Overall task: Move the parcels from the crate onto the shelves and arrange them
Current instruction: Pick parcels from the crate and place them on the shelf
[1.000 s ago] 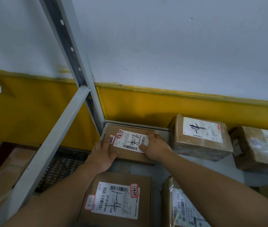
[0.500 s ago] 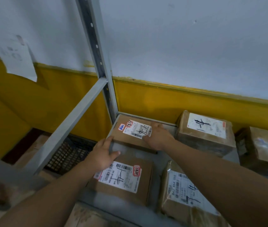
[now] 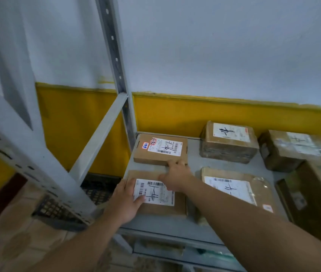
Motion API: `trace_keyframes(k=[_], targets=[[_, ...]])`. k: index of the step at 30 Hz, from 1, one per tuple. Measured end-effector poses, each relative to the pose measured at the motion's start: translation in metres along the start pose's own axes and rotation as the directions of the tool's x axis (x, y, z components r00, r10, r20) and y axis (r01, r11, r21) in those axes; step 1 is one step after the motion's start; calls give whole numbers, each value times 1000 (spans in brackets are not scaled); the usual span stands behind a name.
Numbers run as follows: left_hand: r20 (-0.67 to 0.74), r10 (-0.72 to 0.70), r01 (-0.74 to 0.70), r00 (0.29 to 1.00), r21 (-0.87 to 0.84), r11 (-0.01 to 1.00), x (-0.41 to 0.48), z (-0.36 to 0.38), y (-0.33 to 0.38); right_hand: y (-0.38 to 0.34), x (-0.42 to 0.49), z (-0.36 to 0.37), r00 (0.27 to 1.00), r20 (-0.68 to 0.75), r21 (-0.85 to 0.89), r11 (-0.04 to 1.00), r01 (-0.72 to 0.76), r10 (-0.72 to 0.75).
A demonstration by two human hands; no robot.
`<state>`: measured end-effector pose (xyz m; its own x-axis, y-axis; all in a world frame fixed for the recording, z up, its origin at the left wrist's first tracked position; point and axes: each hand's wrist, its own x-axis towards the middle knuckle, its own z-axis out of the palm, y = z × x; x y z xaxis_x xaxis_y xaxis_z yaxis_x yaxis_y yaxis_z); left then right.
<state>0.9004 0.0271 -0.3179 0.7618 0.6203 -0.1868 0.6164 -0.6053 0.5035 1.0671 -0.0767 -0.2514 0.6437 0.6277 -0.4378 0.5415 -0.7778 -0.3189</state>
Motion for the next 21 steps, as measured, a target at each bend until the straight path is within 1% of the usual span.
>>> trace_keyframes(k=[2, 4, 6, 8, 16, 19, 21], targets=[[27, -10, 9, 1000, 21, 1000, -2, 3, -7, 0, -4, 14, 997, -24, -3, 998, -69, 69], [43, -17, 16, 999, 28, 999, -2, 4, -13, 2, -8, 24, 993, 1, 48, 992, -121, 121], [57, -21, 20, 998, 16, 1000, -1, 5, -15, 6, -10, 31, 990, 38, 82, 987, -141, 138], [79, -33, 33, 996, -2, 999, -1, 4, -14, 9, -11, 35, 989, 62, 64, 989, -136, 132], [138, -77, 79, 987, -12, 997, -3, -1, -11, 9, -15, 37, 991, 70, 23, 993, -113, 111], [125, -89, 98, 988, -61, 993, 1, -10, -5, 2, -18, 23, 997, 29, -20, 997, -68, 69], [98, -85, 94, 992, -94, 991, 2, -16, -3, -1, -26, 8, 999, -33, 12, 1000, -10, 11]])
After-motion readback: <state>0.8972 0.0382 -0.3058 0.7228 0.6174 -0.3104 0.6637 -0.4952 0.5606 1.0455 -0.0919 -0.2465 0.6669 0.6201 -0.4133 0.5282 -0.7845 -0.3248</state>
